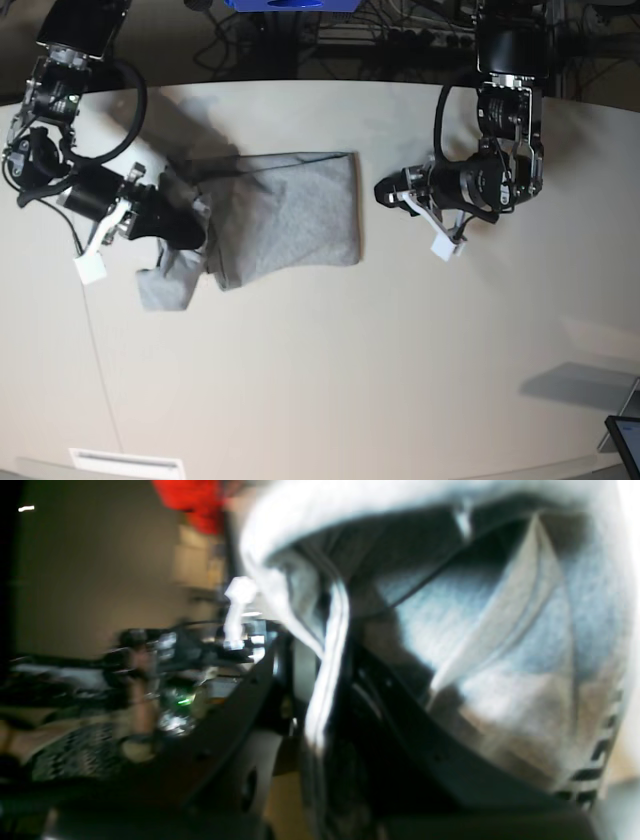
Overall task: Fold the T-shirt properly
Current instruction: 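Roll the grasped end with the right gripper over onto the shirt's middle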
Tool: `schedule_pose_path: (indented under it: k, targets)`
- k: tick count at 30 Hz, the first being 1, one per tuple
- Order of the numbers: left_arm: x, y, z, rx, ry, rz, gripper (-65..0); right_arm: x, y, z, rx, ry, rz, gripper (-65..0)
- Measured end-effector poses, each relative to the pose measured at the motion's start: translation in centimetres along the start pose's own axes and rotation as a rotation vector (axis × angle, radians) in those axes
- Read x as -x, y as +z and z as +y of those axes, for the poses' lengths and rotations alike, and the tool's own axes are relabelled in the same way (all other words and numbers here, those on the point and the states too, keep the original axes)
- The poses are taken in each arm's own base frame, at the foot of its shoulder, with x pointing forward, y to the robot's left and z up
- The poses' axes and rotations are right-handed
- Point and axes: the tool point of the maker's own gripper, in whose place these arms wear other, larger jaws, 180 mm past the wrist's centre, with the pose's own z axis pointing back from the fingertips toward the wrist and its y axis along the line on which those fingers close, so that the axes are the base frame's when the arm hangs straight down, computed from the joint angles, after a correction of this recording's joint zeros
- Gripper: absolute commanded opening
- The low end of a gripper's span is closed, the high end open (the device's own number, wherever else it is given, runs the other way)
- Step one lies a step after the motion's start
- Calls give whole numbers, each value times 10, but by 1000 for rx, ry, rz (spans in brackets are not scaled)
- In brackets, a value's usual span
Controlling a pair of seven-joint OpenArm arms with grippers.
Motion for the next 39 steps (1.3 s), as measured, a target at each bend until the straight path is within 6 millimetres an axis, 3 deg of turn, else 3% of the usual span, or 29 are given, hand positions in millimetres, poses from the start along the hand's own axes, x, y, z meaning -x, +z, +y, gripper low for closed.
schedule_pose_path:
  k: [6, 11, 17, 35, 39]
  targets:
    - [-1, 0, -1, -1, -3, -1, -650, 3, 0, -1, 0, -10, -2, -647]
    - [7, -15, -16, 42, -9, 29, -650, 5, -7, 9, -57, -35, -17, -647]
    - [9, -24, -27, 78, -1, 47, -650, 25, -29, 24, -104, -29, 68, -647]
    - [9, -24, -27, 78, -5, 47, -650, 26, -43, 39, -164, -50, 52, -644]
    - [9, -24, -27, 76, -5, 47, -650, 25, -43, 31, -122, -37, 57, -643]
